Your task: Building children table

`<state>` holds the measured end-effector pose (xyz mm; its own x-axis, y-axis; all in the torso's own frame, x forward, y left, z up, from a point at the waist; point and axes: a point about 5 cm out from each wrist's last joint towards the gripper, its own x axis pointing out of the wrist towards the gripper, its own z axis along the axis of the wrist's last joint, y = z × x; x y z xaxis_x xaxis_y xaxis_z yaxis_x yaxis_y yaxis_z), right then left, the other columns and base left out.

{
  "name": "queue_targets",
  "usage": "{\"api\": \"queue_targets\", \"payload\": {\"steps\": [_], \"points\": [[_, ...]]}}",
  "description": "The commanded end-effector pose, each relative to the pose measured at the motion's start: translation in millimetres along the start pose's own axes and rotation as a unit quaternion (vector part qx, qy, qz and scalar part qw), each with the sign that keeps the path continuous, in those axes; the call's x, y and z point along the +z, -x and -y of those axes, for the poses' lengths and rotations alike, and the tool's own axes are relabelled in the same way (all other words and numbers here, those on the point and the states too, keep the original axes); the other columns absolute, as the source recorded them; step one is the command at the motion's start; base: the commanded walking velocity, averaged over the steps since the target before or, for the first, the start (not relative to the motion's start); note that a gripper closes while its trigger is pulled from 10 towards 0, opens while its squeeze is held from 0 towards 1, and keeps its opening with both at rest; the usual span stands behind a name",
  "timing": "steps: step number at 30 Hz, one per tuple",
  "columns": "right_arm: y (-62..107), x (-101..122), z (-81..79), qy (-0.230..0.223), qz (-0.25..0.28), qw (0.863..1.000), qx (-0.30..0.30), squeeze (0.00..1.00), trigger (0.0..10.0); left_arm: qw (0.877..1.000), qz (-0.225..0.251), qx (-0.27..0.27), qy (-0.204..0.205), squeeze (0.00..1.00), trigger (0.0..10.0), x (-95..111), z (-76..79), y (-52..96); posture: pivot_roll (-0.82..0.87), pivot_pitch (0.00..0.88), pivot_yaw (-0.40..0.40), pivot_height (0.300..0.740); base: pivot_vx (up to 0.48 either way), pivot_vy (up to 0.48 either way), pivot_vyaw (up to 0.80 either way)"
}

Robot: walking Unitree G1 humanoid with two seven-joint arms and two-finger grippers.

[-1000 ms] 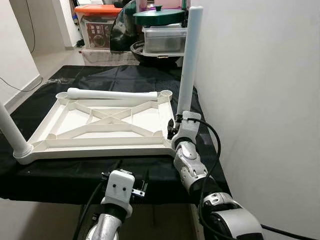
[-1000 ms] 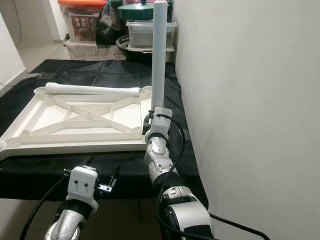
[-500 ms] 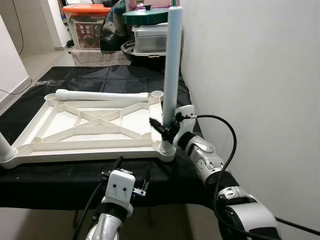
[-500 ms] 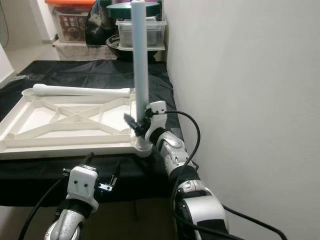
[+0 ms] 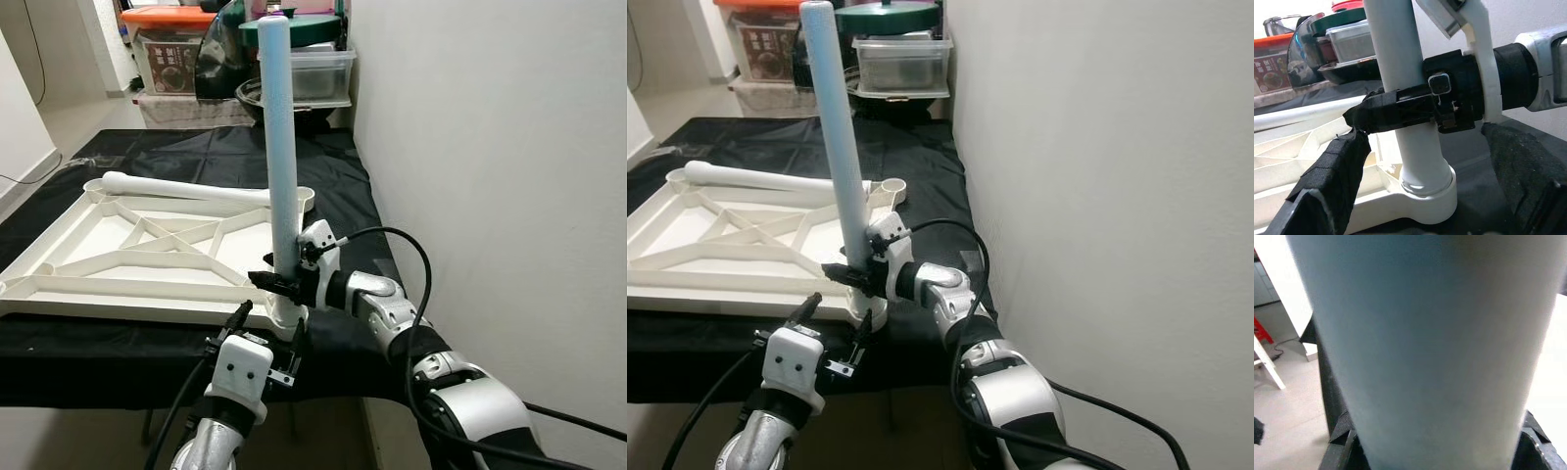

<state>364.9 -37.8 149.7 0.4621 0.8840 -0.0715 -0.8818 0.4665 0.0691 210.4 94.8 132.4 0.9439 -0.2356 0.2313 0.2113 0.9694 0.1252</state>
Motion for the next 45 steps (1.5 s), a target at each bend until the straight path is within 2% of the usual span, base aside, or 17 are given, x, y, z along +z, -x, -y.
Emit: {"api": "queue_targets", "payload": {"steps": [1, 5, 6, 7, 8, 9, 14, 18, 21, 22, 23, 24, 29, 30, 34, 37, 45], "points": [[-3.4, -3.4, -1.7, -0.013, -0.008, 1.0, -0.009, 0.0, 0.0, 1.0, 0.0, -0.005, -0.003, 0.0, 10.0, -1.0, 0.8, 1.6, 0.1, 0.0, -0.03, 0.74, 0.0, 0.0, 0.0], [-1.2, -5.6, 5.7, -0.036, -0.002, 0.997, -0.073, 0.0, 0.0, 1.0, 0.0, -0.005, -0.003, 0.0, 10.0, -1.5, 1.1, 1.4, 0.1, 0.0, -0.03, 0.74, 0.0, 0.0, 0.0], [4.6, -9.6, 19.7, -0.063, 0.001, 0.976, -0.21, 0.0, 0.0, 1.0, -0.002, -0.005, -0.003, 0.0, 10.0, -2.1, 1.2, 1.0, 0.09, 0.0, -0.028, 0.74, 0.0, 0.0, 0.0], [4.6, -9.6, 19.7, -0.063, 0.001, 0.976, -0.21, 0.0, 0.0, 1.0, -0.002, -0.005, -0.003, 0.0, 10.0, -2.1, 1.2, 1.0, 0.09, 0.0, -0.028, 0.74, 0.0, 0.0, 0.0], [14.1, -13.6, 31.0, -0.08, 0.001, 0.945, -0.316, 0.0, 0.0, 1.0, -0.004, -0.005, -0.003, 0.0, 10.0, -2.5, 1.2, 0.8, 0.09, 0.0, -0.028, 0.74, 0.0, 0.0, 0.0], [14.1, -13.6, 31.0, -0.08, 0.001, 0.945, -0.316, 0.0, 0.0, 1.0, -0.004, -0.005, -0.003, 0.0, 10.0, -2.5, 1.2, 0.8, 0.09, 0.0, -0.028, 0.74, 0.0, 0.0, 0.0], [46.3, -28.5, 47.1, -0.117, 0.005, 0.819, -0.562, 0.0, 0.0, 1.0, -0.009, -0.005, -0.003, 0.0, 10.0, -3.9, 0.9, 0.6, 0.09, 0.0, -0.028, 0.74, 0.0, 0.0, 0.0], [45.7, -33.0, 40.7, -0.133, 0.013, 0.791, -0.597, 0.0, 0.0, 1.0, -0.011, -0.005, -0.003, 0.0, 10.0, -4.6, 0.6, 0.7, 0.09, 0.0, -0.025, 0.74, 0.0, 0.0, 0.0], [38.4, -34.1, 33.4, -0.139, 0.017, 0.792, -0.594, 0.0, 0.0, 1.0, -0.012, -0.005, -0.003, 0.0, 10.0, -5.2, 0.6, 0.9, 0.09, 0.0, -0.025, 0.74, 0.0, 0.0, 0.0], [32.4, -33.3, 30.2, -0.144, 0.019, 0.805, -0.576, 0.0, 7.8, 1.0, -0.012, -0.004, -0.003, 0.0, 10.0, -5.2, 0.6, 0.6, 0.09, 0.0, -0.029, 0.74, 0.0, 0.0, 0.0], [26.7, -31.9, 27.2, -0.15, 0.023, 0.816, -0.558, 0.0, 10.0, 1.0, -0.012, -0.004, -0.003, 0.0, 10.0, -5.2, 0.6, 0.5, 0.09, 0.0, -0.029, 0.74, 0.0, 0.0, 0.0], [23.5, -29.8, 25.6, -0.146, 0.03, 0.825, -0.545, 1.0, 10.0, 1.0, -0.013, -0.004, -0.004, 0.0, 10.0, -5.3, 0.6, 0.4, 0.09, 0.0, -0.029, 0.74, 0.0, 0.0, 0.0], [15.5, -19.5, 20.9, -0.128, 0.061, 0.847, -0.513, 1.0, 10.0, 1.0, -0.014, -0.004, -0.004, 0.0, 10.0, -5.4, 0.6, 0.5, 0.09, 0.0, -0.029, 0.74, 0.0, 0.0, 0.0], [15.6, -16.2, 21.5, -0.117, 0.069, 0.853, -0.503, 0.0, 10.0, 1.0, -0.015, -0.004, -0.004, 0.0, 10.0, -5.7, 0.4, 0.5, 0.09, 0.0, -0.028, 0.74, 0.0, 0.0, 0.0], [18.6, -7.9, 24.5, -0.09, 0.1, 0.878, -0.459, 0.0, 10.0, 1.0, -0.016, -0.004, -0.004, 0.0, 10.0, -6.4, 0.1, 0.6, 0.09, 0.0, -0.028, 0.74, 0.0, 0.0, 0.0], [19.2, 0.4, 25.8, -0.117, 0.13, 0.94, -0.295, 0.0, 10.0, 1.0, -0.017, -0.003, -0.003, 0.0, 10.0, -6.8, 0.6, 0.6, 0.09, 0.0, -0.026, 0.74, 0.0, 0.0, 0.0], [23.7, 7.2, 20.8, -0.075, 0.095, 0.989, -0.084, 0.0, 10.0, 1.0, -0.018, -0.005, -0.004, 0.0, 10.0, -7.4, 0.7, 0.2, 0.08, 0.0, -0.024, 0.74, 0.0, 0.0, 0.0]]}}
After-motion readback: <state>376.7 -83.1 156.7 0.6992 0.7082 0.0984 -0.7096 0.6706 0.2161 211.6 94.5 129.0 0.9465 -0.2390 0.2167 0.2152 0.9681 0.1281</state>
